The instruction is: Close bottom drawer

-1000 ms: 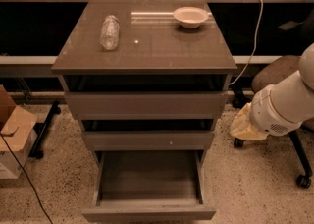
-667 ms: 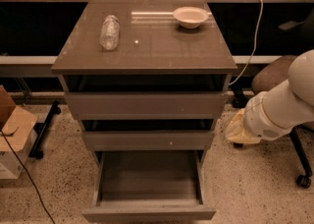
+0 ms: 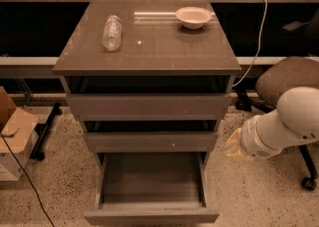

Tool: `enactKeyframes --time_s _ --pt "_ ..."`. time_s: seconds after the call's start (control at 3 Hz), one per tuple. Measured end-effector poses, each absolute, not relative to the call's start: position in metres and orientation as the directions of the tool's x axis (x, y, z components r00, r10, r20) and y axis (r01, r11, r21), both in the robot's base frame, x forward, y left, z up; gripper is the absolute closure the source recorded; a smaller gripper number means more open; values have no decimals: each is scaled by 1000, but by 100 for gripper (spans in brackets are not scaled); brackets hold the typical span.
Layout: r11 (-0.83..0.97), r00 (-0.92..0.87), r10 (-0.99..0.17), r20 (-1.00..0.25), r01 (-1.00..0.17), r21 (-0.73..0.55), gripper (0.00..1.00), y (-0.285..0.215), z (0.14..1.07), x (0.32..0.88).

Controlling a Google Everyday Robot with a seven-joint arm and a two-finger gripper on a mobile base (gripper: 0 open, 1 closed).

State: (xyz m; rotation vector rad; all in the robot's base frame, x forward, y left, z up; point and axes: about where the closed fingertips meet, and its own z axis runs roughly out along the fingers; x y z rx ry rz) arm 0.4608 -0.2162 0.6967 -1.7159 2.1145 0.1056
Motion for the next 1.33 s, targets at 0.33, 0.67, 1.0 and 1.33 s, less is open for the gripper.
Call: enactKeyframes --time_s 0.33,0.67,1.0,1.33 --pt "267 -184 -903 -387 -948 -173 100 -226 640 465" --pt "284 -202 -890 -408 -947 -150 100 -232 604 467" --pt "274 -194 -896 -400 -949 -153 100 -229 597 468" --pt "251 -175 -899 -401 -958 -143 100 -225 576 469"
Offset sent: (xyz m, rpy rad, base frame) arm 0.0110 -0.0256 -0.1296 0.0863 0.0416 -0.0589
